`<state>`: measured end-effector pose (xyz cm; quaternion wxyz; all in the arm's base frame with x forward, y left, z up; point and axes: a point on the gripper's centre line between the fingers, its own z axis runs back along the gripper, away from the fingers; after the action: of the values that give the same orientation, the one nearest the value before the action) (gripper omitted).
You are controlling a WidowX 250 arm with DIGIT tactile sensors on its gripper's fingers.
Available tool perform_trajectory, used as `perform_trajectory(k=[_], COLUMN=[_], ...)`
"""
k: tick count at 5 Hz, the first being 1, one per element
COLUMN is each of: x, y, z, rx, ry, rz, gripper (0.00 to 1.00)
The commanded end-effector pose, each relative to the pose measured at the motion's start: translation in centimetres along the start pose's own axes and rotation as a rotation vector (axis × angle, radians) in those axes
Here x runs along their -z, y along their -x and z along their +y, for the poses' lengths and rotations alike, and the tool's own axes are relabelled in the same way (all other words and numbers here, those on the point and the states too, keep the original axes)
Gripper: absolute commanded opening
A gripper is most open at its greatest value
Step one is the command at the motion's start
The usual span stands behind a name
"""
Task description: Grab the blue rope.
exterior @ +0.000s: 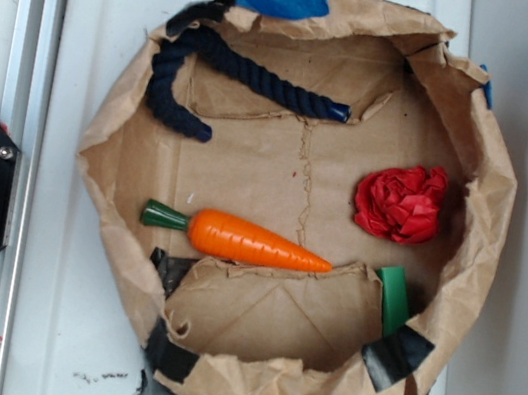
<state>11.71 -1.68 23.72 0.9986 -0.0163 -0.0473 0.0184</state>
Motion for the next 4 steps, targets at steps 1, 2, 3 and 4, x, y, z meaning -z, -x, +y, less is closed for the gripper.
perform_trajectory(k=[1, 2, 3, 4], x=[0.0, -0.2, 0.9, 2.9], y=[0.0, -4.8, -8.5, -11.5], z=[0.0, 1.4, 2.0, 1.9], rx=[0.000, -0.032, -0.015, 0.118], ry=[0.000, -0.003, 0.003, 0.036], rz=[0.000, -0.044, -0.026, -0.037], gripper=[1.00, 1.00, 1.00, 1.00])
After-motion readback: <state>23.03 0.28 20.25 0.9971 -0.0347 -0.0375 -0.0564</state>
